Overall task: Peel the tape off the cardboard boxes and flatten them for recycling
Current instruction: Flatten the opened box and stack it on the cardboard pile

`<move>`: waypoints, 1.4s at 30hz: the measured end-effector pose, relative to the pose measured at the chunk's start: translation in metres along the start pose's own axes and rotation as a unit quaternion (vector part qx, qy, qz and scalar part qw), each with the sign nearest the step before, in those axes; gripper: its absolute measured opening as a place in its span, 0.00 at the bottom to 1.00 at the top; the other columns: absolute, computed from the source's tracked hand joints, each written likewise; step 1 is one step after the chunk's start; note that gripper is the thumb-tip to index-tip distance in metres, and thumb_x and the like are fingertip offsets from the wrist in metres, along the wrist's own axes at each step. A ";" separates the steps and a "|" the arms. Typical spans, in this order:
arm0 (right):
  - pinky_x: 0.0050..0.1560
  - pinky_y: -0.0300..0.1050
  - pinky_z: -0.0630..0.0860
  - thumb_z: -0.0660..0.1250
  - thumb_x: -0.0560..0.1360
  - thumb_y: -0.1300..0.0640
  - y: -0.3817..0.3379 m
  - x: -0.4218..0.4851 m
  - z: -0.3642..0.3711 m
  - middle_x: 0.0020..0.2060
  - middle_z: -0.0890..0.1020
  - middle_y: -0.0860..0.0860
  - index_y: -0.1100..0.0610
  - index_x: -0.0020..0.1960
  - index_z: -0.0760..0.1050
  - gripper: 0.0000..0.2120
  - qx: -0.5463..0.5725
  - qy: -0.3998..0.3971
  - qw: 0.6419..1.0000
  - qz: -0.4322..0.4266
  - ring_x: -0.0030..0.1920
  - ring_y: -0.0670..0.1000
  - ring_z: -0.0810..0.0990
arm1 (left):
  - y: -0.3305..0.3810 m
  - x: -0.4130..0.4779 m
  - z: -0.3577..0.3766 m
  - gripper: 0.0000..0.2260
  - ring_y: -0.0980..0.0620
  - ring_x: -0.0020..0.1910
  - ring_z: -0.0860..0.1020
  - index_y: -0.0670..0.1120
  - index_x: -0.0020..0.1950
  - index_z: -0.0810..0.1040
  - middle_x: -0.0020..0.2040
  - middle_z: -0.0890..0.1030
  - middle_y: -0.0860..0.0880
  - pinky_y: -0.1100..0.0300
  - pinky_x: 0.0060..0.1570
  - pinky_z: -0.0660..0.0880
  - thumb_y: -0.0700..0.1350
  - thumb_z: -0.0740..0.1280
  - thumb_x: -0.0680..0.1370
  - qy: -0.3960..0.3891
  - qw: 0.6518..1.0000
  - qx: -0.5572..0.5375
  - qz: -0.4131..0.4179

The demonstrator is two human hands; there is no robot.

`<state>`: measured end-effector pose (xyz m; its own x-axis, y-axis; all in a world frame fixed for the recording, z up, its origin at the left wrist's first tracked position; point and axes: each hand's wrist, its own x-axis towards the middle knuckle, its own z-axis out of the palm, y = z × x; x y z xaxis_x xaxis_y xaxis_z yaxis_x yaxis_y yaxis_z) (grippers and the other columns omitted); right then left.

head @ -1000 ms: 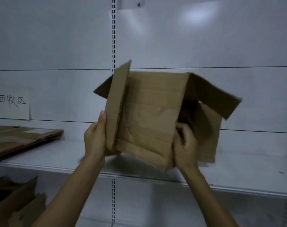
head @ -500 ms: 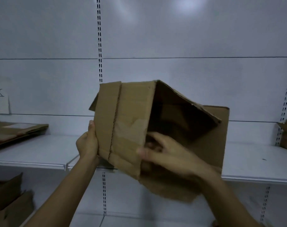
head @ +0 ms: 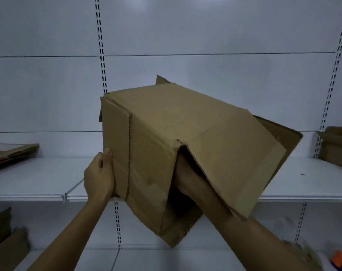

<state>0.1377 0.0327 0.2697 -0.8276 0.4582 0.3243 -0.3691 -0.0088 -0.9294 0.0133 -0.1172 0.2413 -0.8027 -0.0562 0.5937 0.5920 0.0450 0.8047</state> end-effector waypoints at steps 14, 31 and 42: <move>0.31 0.34 0.76 0.70 0.74 0.54 -0.047 -0.041 -0.062 0.30 0.83 0.43 0.54 0.37 0.80 0.07 -0.163 0.193 0.954 -0.162 0.33 0.41 0.81 | -0.008 -0.002 -0.013 0.53 0.46 0.73 0.58 0.52 0.78 0.44 0.77 0.53 0.47 0.45 0.68 0.61 0.73 0.64 0.63 -0.132 0.975 0.165 0.072; 0.52 0.47 0.78 0.65 0.77 0.54 -0.035 -0.061 -0.003 0.42 0.85 0.41 0.46 0.47 0.79 0.05 -0.013 0.175 0.978 -0.111 0.45 0.44 0.83 | 0.017 -0.006 -0.044 0.29 0.47 0.78 0.45 0.55 0.78 0.46 0.79 0.45 0.46 0.44 0.74 0.46 0.64 0.47 0.79 -0.172 0.865 0.306 0.357; 0.35 0.31 0.76 0.65 0.76 0.50 -0.013 -0.078 0.010 0.35 0.81 0.35 0.40 0.44 0.71 0.05 -0.012 0.085 0.995 -0.048 0.39 0.37 0.80 | 0.091 0.013 0.033 0.36 0.53 0.77 0.43 0.62 0.76 0.55 0.78 0.52 0.56 0.37 0.70 0.34 0.72 0.39 0.70 -0.291 0.868 0.304 0.263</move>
<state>0.2029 -0.0124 0.2585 -0.7046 0.5994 0.3798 -0.4311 0.0635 -0.9001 0.0544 -0.0814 0.3228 -0.4374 0.6371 0.6346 0.8824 0.4401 0.1664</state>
